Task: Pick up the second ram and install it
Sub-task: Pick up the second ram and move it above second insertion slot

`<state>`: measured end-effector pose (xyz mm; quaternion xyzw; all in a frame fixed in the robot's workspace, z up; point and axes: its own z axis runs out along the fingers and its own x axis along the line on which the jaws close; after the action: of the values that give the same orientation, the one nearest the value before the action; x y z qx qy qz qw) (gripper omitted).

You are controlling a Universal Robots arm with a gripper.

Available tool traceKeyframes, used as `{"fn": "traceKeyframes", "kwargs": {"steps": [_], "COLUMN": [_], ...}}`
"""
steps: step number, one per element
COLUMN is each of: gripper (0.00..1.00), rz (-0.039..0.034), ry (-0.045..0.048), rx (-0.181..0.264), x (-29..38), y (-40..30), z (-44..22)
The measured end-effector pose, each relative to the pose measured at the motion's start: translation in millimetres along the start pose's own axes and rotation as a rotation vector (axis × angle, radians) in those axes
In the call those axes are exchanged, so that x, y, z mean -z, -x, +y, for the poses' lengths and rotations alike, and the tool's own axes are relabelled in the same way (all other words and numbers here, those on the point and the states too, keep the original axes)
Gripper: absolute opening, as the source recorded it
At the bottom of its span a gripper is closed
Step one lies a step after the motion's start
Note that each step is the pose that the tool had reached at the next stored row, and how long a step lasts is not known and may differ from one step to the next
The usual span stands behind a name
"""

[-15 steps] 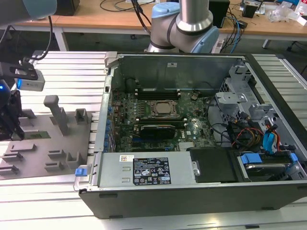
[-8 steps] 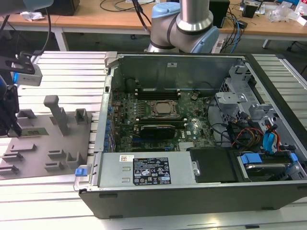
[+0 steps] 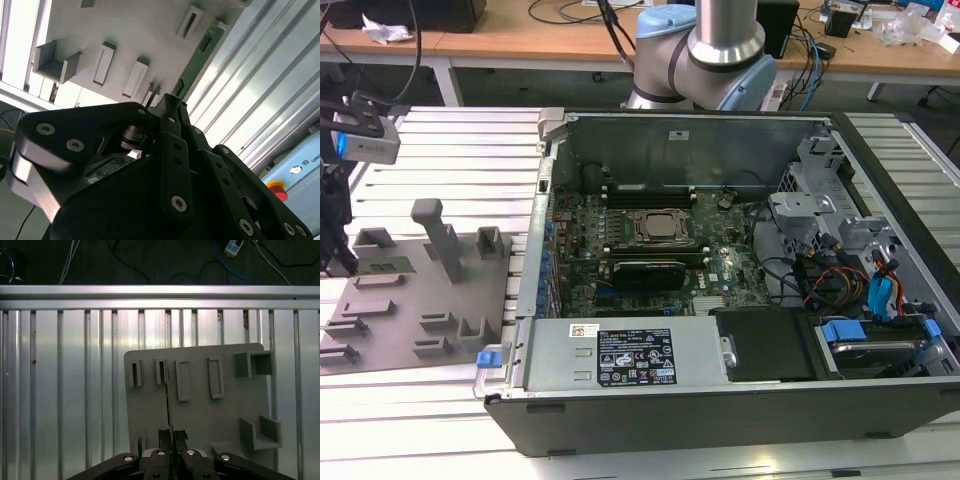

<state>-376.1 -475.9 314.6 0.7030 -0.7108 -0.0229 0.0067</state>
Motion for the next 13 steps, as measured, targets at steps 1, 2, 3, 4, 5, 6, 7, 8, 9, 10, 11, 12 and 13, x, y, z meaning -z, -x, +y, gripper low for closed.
{"fn": "traceKeyframes", "kwargs": {"steps": [1, 2, 3, 4, 5, 6, 7, 8, 9, 10, 11, 12, 13], "gripper": [0.14, 0.14, 0.14, 0.14, 0.14, 0.14, 0.14, 0.14, 0.14, 0.14, 0.14, 0.14, 0.14], "rz": [0.0, -0.0001, -0.0005, -0.0006, -0.0007, -0.001, -0.001, -0.0014, -0.0017, -0.002, -0.0027, -0.003, -0.0031], "ry": [0.0, 0.0, -0.0001, -0.0001, 0.0, 0.0, 0.0, -0.0001, -0.0001, 0.0, 0.0, 0.0, 0.0], "rx": [0.0, 0.0, 0.0, 0.0, 0.0, 0.0, 0.0, 0.0, 0.0, 0.0, 0.0, 0.0, 0.0], "x": [1.2, 2.3, 3.8, 5.0, 6.3, 7.5, 8.4, 10.3, 11.3, 12.2, 13.9, 14.8, 15.8], "y": [0.0, 0.1, 0.1, 0.1, 0.1, 0.2, 0.2, 0.2, 0.3, 0.3, 0.3, 0.3, 0.4], "z": [0.0, 0.1, 0.2, 0.2, 0.2, 0.3, 0.4, 0.4, 0.5, 0.5, 0.6, 0.6, 0.7]}}
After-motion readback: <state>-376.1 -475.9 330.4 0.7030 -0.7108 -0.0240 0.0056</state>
